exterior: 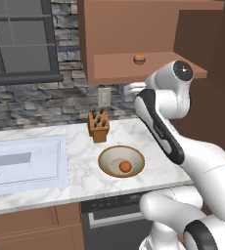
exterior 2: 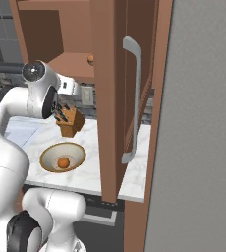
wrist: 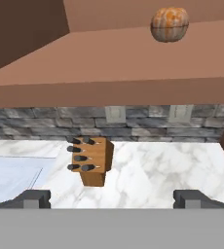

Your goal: Pick the tangerines from the cabinet and place them in one bowl. Pick the pear from the sink and place it in the other bowl.

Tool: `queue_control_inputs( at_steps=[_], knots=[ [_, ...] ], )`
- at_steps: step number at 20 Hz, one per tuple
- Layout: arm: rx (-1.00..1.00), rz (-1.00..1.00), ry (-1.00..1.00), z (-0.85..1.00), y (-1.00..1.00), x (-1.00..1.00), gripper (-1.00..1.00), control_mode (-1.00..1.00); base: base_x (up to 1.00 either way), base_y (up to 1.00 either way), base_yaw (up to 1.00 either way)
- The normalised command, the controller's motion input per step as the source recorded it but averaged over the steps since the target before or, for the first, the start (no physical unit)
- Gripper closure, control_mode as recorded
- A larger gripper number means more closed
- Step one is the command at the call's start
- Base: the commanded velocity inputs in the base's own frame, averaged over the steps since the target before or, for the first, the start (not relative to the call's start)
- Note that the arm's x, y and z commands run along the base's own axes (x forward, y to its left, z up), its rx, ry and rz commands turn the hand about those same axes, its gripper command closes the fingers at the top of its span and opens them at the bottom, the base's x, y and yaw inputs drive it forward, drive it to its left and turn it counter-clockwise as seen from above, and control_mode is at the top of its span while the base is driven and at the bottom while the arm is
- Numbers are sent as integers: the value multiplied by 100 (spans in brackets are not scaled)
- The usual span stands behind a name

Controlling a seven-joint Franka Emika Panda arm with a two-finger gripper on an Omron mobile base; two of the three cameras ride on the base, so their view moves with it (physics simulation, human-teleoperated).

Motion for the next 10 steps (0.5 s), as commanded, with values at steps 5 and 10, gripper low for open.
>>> queue_control_inputs(
  at_steps=[5, 10],
  knots=[
    [-11, 3, 0, 23, 0, -29, -100, -100, 0, 0, 0],
    [-10, 0, 0, 27, -1, -30, -100, -100, 0, 0, 0]
  ],
)
